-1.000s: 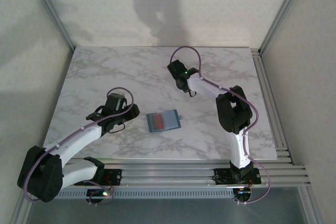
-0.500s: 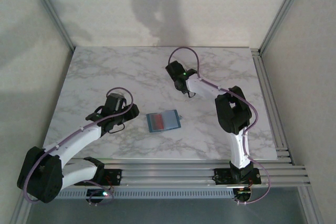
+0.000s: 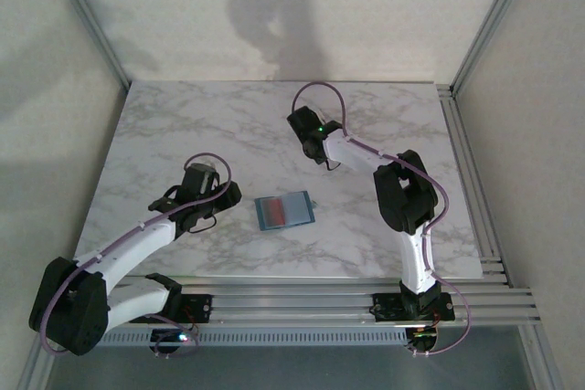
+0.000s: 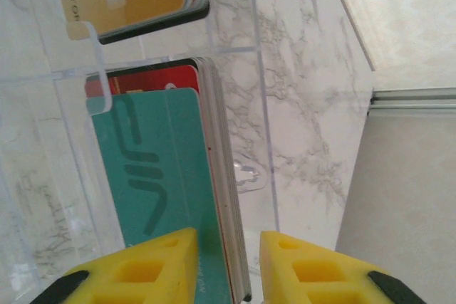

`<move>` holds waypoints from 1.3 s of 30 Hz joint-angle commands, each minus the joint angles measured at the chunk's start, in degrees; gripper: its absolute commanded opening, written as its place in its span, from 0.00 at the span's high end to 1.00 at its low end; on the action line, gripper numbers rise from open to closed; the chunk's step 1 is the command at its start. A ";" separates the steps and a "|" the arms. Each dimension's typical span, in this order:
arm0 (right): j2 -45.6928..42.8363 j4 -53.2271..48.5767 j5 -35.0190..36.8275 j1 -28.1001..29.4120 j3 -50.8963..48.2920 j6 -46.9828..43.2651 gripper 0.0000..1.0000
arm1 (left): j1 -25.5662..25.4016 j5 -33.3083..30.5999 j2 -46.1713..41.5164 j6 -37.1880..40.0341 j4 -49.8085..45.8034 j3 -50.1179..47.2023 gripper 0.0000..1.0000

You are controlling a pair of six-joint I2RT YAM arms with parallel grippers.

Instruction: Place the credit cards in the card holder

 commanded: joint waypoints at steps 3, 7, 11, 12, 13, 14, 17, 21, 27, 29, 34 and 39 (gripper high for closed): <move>1.31 -0.98 0.45 0.37 -0.26 0.27 0.56 | 0.53 -0.60 -0.64 1.39 -1.16 0.43 0.39; 2.46 -2.69 -1.74 0.21 0.72 0.71 0.47 | 0.53 -0.73 -1.40 1.27 -0.12 -0.54 0.39; 3.62 -2.36 0.16 0.03 1.20 0.30 0.47 | 0.53 -0.71 -0.44 1.62 -1.08 0.40 0.39; 3.87 -2.06 1.18 0.04 1.39 -0.06 0.48 | 0.49 -0.85 -0.56 1.57 -1.01 0.29 0.39; 4.03 -1.82 2.07 0.04 1.61 -0.27 0.49 | 0.53 -0.81 -0.93 1.45 -0.41 -0.22 0.39; 4.04 -1.60 2.56 -0.06 1.75 -0.37 0.51 | 0.53 -0.69 -1.05 1.31 0.12 -0.65 0.39; 2.81 -1.15 3.02 -0.01 1.46 0.05 0.52 | 0.53 -0.47 -0.50 1.68 -0.40 0.05 0.39; 1.60 0.32 4.43 -0.03 1.06 -0.53 0.52 | 0.53 -0.95 -1.18 1.62 -0.02 -0.34 0.39; 1.06 2.17 6.39 0.02 0.35 -1.42 0.53 | 0.57 -0.99 -0.40 1.79 -0.54 -0.03 0.39; 0.84 2.18 6.61 0.01 0.39 -1.34 0.53 | 0.55 -0.70 -0.79 1.53 0.46 -0.96 0.39; 0.09 2.89 6.45 0.01 -0.36 -1.56 0.58 | 0.62 -1.28 -1.23 1.36 -0.46 -0.90 0.39; -0.06 2.70 6.65 0.03 -0.50 -1.43 0.62 | 0.62 -1.20 -1.15 1.50 -0.39 -0.88 0.39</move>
